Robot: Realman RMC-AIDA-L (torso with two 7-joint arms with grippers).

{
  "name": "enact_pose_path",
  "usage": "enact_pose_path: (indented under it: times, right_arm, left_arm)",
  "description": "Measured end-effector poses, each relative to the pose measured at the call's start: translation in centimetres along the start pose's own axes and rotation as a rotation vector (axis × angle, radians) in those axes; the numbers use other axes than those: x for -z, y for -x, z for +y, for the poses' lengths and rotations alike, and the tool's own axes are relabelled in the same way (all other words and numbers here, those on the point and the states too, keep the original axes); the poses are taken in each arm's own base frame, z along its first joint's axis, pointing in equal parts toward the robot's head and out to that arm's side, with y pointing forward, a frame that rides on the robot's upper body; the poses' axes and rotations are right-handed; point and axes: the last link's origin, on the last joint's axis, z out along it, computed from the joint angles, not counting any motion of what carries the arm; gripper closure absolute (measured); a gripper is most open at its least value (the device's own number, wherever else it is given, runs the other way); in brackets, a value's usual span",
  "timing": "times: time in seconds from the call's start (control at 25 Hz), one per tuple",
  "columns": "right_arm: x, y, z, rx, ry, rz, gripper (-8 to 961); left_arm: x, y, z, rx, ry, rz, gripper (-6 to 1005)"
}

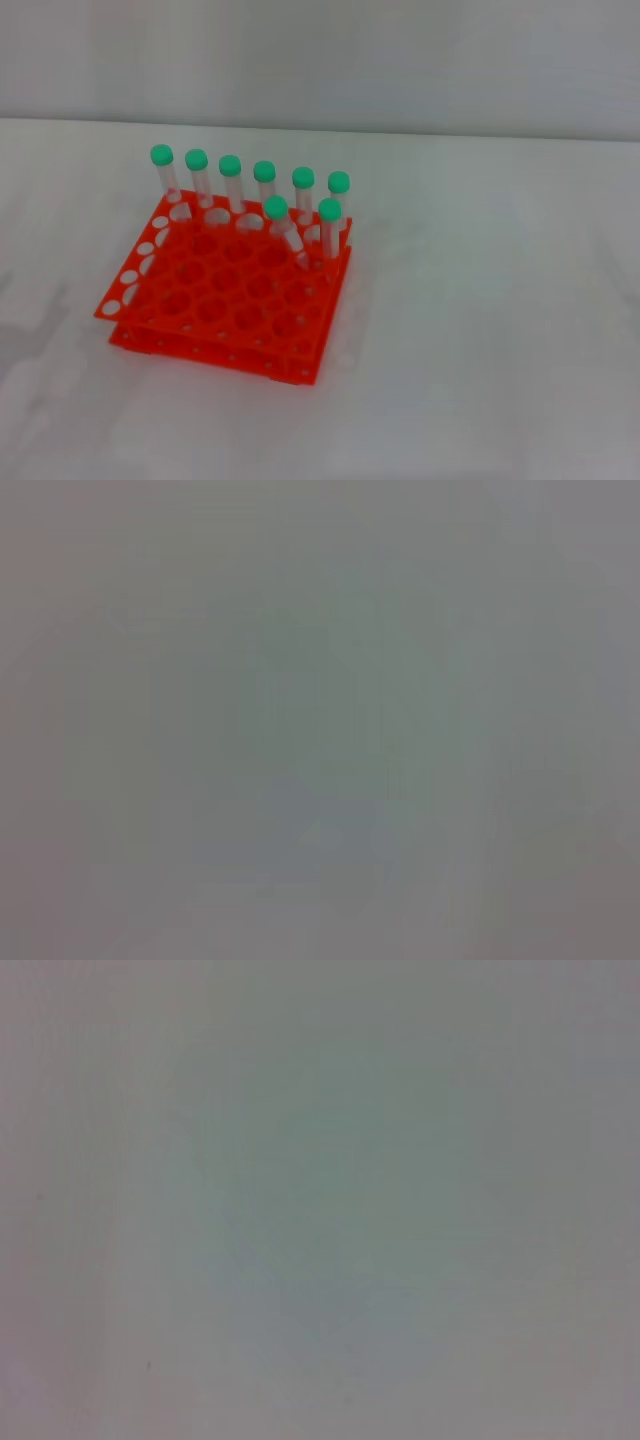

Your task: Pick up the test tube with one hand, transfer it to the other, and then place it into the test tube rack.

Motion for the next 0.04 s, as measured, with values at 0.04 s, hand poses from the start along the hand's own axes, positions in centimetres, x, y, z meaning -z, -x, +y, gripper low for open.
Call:
enact_pose_path:
  times: [0.04]
  right_arm:
    - [0.06,0.03,0.09,-0.002,0.0,-0.005,296]
  left_arm:
    - [0.09,0.04,0.05,0.003,-0.008,0.006,505]
